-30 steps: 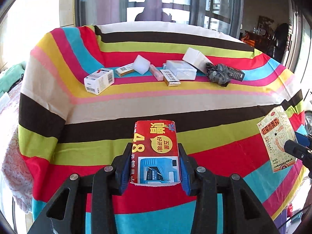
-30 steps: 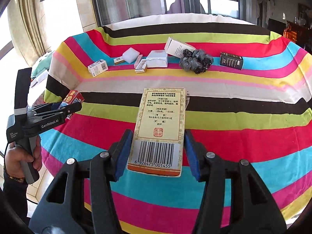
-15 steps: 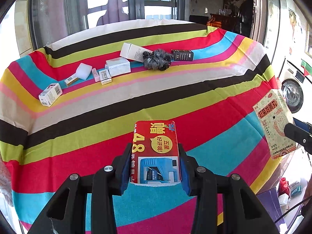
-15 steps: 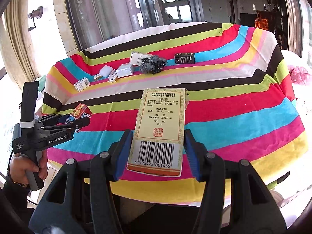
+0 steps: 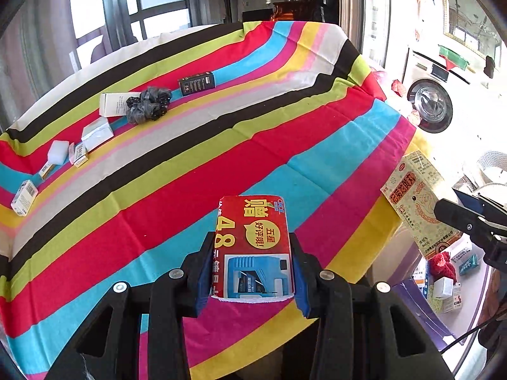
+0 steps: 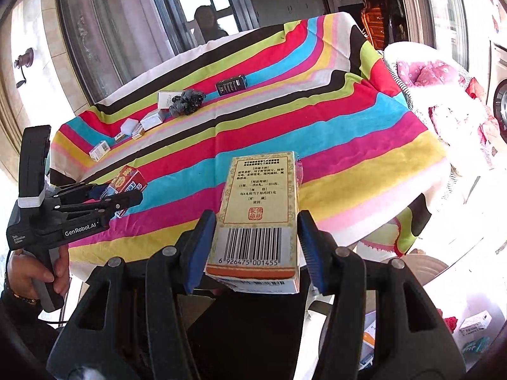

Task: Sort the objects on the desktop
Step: 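Carry the beige box and red-white box to the cardboard box and release both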

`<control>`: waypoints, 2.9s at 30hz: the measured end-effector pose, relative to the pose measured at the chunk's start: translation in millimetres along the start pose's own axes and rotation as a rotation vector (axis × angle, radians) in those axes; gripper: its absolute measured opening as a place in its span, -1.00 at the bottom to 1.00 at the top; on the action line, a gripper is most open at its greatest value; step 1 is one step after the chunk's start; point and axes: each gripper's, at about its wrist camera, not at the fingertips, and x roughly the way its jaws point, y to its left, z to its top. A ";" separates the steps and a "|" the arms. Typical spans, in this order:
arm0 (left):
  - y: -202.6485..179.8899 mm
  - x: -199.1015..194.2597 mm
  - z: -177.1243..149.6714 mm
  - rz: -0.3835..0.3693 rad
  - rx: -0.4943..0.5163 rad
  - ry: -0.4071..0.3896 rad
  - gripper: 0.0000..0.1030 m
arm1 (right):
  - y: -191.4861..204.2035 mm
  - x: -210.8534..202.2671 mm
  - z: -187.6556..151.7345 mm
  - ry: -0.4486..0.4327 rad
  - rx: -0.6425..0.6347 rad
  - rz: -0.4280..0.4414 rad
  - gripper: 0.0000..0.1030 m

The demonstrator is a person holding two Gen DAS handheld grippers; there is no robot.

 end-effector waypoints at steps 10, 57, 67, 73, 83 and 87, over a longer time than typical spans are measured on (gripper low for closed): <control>-103.9 11.5 2.5 -0.147 0.229 0.035 -0.18 | -70.2 -43.0 -36.9 -0.023 0.168 -0.138 0.08; -159.7 52.6 -20.3 -0.546 0.408 0.138 0.70 | -113.1 -43.5 -37.2 0.040 0.271 -0.316 0.24; -214.1 110.3 -77.5 -0.408 0.764 0.251 0.70 | -124.3 -46.8 -68.2 0.093 0.344 -0.335 0.25; -215.8 120.9 -78.6 -0.434 0.778 0.312 -0.44 | -124.4 -58.2 -65.0 0.061 0.338 -0.338 0.33; -238.5 12.2 -14.3 -0.686 0.726 0.073 0.31 | -141.2 -89.7 -54.8 -0.026 0.380 -0.371 0.33; -259.0 -1.6 -4.4 -0.663 0.719 -0.068 0.85 | -136.1 -124.6 -37.0 -0.106 0.358 -0.428 0.38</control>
